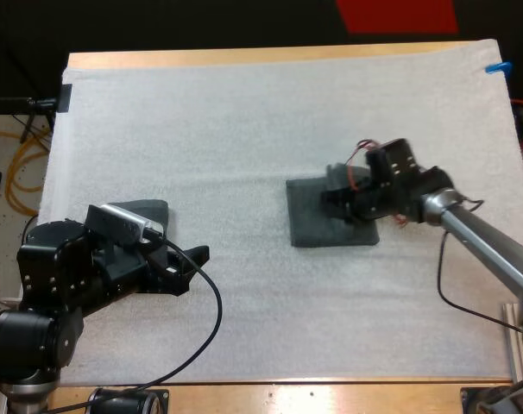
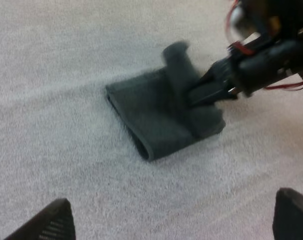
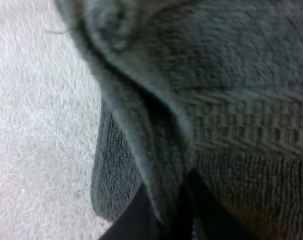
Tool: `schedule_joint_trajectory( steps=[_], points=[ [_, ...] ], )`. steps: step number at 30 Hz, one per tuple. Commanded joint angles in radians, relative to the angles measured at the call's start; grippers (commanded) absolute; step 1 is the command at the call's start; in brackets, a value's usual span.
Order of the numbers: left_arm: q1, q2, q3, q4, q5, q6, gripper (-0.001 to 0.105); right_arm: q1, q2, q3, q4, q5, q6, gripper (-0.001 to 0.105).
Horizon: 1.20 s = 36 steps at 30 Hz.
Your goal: Pick towel from pile fold and stack
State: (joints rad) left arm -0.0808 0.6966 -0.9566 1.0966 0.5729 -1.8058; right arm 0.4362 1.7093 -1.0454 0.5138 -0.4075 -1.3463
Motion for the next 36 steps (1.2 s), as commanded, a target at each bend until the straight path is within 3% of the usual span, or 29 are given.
schedule_joint_trajectory(
  steps=[1, 12, 14, 15, 17, 20, 22, 23, 29, 33, 36],
  points=[
    [0.003, -0.003, -0.006, -0.001, 0.014, -0.011, 0.077, 0.006, 0.01, -0.003, -0.028, -0.018, 0.025, 0.0],
    [0.003, -0.003, -0.006, -0.001, 0.014, -0.008, 0.077, 0.016, 0.052, -0.003, -0.144, -0.069, 0.101, 0.001],
    [0.003, -0.003, -0.006, -0.001, 0.014, -0.008, 0.077, 0.017, 0.052, -0.003, -0.141, -0.069, 0.105, 0.007],
    [0.003, -0.003, -0.006, -0.001, 0.014, -0.008, 0.077, 0.017, 0.052, -0.003, -0.142, -0.073, 0.105, 0.012],
    [0.003, -0.003, -0.006, -0.001, 0.014, -0.008, 0.077, 0.017, 0.052, -0.003, -0.152, -0.097, 0.105, 0.032],
    [0.003, -0.003, -0.006, -0.001, 0.014, -0.008, 0.077, 0.017, 0.052, -0.003, -0.186, -0.179, 0.109, 0.071],
    [0.003, -0.003, -0.006, -0.001, 0.014, -0.008, 0.077, 0.017, 0.05, -0.003, -0.21, -0.271, 0.094, 0.086],
    [0.003, -0.003, -0.006, -0.001, 0.014, -0.008, 0.077, 0.017, 0.047, -0.003, -0.217, -0.313, 0.088, 0.089],
    [0.003, -0.003, -0.006, -0.001, 0.014, 0.001, 0.077, 0.017, -0.02, -0.003, -0.217, -0.431, 0.069, 0.09],
    [0.003, -0.003, -0.006, -0.003, 0.014, 0.006, 0.077, 0.017, -0.118, -0.003, -0.172, -0.397, -0.021, 0.09],
    [0.003, -0.002, -0.006, -0.015, 0.014, 0.012, 0.077, 0.017, -0.22, -0.003, -0.096, -0.313, -0.093, 0.09]
  ],
)
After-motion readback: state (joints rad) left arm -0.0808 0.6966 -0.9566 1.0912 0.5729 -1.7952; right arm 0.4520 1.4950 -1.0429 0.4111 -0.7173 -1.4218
